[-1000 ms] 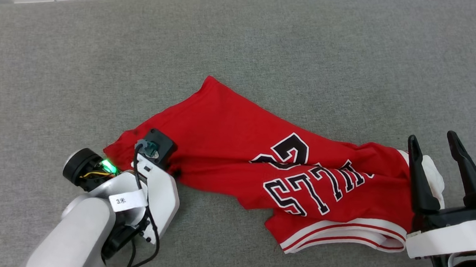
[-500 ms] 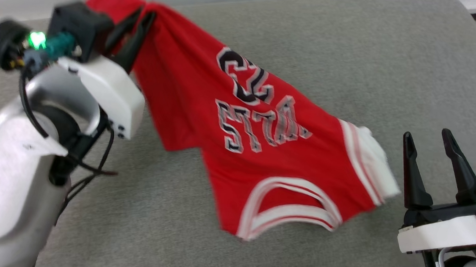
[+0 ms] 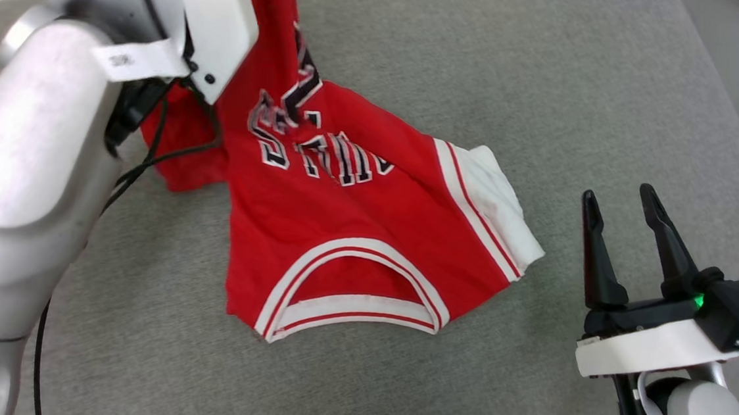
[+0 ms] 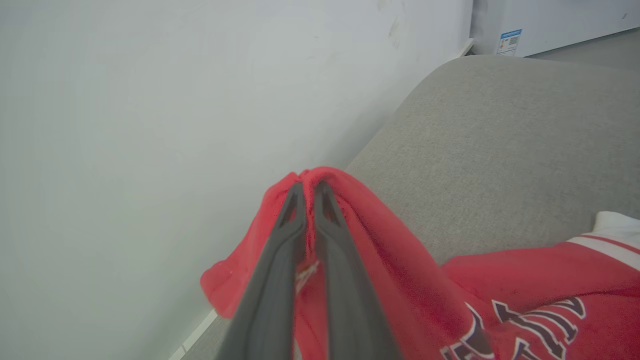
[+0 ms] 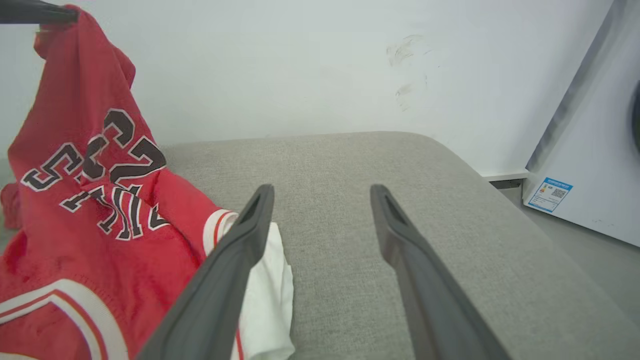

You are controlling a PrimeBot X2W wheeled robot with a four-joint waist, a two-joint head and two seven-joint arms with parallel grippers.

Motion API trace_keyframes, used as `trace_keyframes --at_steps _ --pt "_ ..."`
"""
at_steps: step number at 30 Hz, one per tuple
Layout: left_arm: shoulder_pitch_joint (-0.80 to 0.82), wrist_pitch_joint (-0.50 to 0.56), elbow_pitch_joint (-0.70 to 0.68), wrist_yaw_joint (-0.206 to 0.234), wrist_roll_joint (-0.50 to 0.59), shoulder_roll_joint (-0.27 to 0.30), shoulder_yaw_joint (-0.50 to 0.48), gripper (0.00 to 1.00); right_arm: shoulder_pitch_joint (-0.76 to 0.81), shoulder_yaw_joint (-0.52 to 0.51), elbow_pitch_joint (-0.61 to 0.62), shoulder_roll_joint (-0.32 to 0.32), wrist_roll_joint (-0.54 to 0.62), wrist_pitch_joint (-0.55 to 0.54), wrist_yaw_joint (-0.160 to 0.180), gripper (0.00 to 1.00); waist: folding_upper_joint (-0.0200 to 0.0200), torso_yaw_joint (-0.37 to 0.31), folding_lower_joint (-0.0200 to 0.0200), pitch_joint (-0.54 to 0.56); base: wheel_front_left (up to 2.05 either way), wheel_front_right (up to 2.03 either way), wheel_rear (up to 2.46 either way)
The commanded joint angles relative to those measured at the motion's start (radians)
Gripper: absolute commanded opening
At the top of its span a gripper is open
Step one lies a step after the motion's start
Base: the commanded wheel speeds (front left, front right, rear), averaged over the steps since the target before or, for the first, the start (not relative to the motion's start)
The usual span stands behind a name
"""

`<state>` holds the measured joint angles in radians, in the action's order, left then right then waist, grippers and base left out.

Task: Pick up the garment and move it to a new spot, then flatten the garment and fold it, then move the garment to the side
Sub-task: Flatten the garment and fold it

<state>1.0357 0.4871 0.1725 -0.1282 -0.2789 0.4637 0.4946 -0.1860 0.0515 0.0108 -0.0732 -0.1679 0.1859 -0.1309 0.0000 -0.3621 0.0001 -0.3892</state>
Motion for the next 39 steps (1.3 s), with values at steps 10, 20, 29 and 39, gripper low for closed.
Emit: trace_keyframes --at_steps 10,20,29,39 --pt "0.053 -0.137 0.313 -0.001 -0.066 -0.052 0.136 1.00 -0.041 0.030 -0.055 0.019 -0.001 0.032 0.000 1.00 0.0000 -0.032 -0.0001 -0.022 0.00 0.00 0.00" --pt "-0.005 -0.396 0.327 0.023 -0.120 -0.033 0.084 1.00 -0.018 -0.009 -0.024 -0.017 0.026 -0.009 0.000 1.00 0.0000 0.090 -0.0001 0.082 0.00 0.00 0.00" --pt "-0.234 -0.592 0.182 0.141 -0.194 -0.009 -0.025 1.00 0.031 -0.042 0.041 -0.056 0.028 -0.082 0.000 1.00 0.0000 0.220 -0.0001 0.189 0.00 0.00 0.00" --pt "-0.624 -0.721 -0.038 0.258 -0.269 -0.021 -0.086 1.00 0.077 -0.044 0.069 -0.068 0.019 -0.130 0.000 1.00 0.0000 0.282 -0.0001 0.256 0.00 0.00 0.00"
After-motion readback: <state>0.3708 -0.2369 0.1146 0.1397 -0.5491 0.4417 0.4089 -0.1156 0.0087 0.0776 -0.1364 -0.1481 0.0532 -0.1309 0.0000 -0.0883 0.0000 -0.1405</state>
